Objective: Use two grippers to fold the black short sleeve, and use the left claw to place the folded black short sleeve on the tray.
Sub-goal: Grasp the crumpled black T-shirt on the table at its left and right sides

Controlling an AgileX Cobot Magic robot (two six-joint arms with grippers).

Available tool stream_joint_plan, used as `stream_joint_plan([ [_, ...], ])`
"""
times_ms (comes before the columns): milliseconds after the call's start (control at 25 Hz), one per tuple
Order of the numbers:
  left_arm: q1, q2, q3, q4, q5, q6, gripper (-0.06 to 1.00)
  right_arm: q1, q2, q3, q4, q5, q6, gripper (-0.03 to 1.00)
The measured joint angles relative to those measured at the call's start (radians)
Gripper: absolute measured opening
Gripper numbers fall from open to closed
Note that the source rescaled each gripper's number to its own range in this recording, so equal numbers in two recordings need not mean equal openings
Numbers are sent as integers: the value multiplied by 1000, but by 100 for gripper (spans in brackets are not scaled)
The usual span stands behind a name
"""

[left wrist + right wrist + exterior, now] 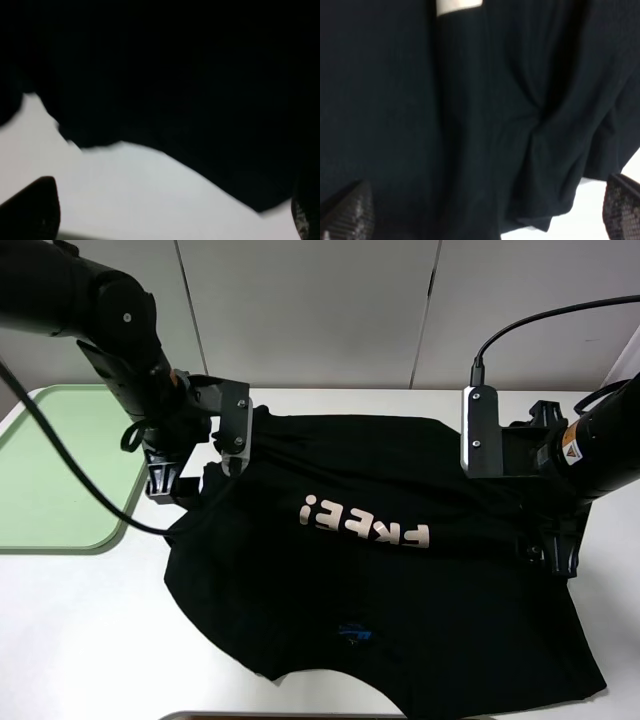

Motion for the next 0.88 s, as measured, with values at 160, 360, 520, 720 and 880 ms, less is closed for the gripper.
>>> stream_joint_plan([
  [160, 1, 77, -95, -98, -3, 65, 91, 0, 46, 0, 0, -4, 0, 100],
  [360, 1, 162, -144, -155, -3, 149, 91, 0, 111, 1, 0, -46, 1, 100],
  [520, 1, 223, -145, -173, -6, 202, 91, 0, 145, 1, 0, -59, 1, 100],
  [720, 1, 268, -145, -211, -6, 268, 90, 0, 162, 1, -1, -108, 1, 100],
  [880, 1, 296, -145, -227, -7, 315, 90, -4, 187, 1, -1, -124, 1, 100],
])
